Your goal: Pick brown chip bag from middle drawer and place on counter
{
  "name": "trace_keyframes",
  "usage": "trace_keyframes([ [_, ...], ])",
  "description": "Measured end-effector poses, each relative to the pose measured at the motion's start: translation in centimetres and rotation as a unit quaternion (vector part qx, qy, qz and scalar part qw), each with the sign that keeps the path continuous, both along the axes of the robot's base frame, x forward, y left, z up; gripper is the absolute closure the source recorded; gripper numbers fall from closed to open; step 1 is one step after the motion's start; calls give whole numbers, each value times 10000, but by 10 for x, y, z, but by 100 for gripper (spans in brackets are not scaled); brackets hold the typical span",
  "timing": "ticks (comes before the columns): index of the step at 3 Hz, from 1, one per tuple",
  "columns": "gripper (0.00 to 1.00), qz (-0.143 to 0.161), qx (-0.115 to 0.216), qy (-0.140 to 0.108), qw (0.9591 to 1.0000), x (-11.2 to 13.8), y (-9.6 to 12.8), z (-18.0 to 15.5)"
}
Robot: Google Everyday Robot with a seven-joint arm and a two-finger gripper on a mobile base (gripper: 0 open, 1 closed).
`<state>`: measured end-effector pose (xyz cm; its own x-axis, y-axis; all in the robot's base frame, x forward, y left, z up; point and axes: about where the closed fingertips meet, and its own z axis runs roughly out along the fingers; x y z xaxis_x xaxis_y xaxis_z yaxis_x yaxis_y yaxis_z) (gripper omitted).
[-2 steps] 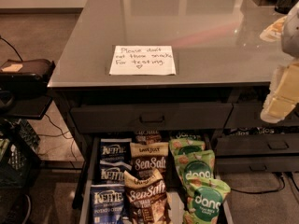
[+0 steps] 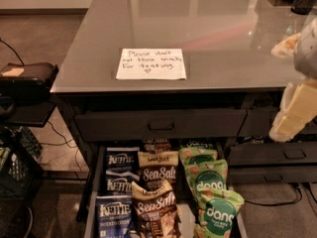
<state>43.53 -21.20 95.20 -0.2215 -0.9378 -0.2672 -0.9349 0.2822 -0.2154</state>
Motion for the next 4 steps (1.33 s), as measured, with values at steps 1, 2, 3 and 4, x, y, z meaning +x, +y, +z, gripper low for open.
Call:
trace_keyframes([
  [1, 0, 53, 461, 130, 9988, -7, 9, -44],
  [2, 0, 217, 1015, 360, 9939, -14, 27, -102],
  [3, 0, 510, 1467, 812, 9845, -27, 54, -158],
  [4, 0, 511, 1466, 812, 9845, -27, 54, -158],
])
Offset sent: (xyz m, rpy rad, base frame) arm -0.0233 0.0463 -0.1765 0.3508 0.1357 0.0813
